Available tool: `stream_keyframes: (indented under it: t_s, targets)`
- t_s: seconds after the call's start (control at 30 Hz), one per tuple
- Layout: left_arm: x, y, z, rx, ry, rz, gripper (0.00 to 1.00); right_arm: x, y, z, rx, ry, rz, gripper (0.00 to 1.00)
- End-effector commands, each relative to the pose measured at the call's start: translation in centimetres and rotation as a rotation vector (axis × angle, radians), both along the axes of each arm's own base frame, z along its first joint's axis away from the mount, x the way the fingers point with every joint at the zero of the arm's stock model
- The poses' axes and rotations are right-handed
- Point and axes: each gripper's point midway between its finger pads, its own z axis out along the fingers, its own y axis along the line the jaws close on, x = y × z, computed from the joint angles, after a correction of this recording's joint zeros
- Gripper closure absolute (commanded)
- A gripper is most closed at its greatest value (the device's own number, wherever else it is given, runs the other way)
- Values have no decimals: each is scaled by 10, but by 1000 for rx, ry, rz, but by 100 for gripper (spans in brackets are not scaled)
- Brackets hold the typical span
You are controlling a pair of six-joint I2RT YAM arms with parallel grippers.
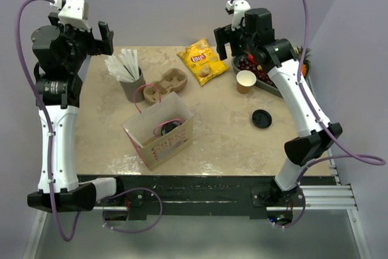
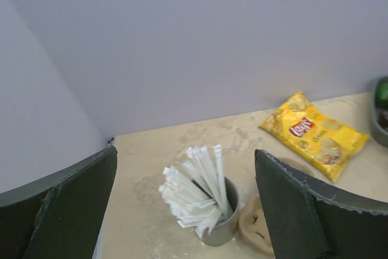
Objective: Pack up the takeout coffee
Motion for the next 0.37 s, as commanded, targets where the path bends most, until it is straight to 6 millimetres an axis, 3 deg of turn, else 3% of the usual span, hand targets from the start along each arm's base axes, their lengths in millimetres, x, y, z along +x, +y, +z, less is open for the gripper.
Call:
stream_keyframes:
  t_s: [0.0,0.17,0.33]
  targets:
    - [16,47,0,-17,-14,253,1,6,-31,58,62,-162,-192,1]
    - [25,58,-12,-42,12,309,1,3,-45,118,95,-311,-245,1]
    - [32,70,0,-51,-8,373,1,-5,-60,153,98,-409,-287,1]
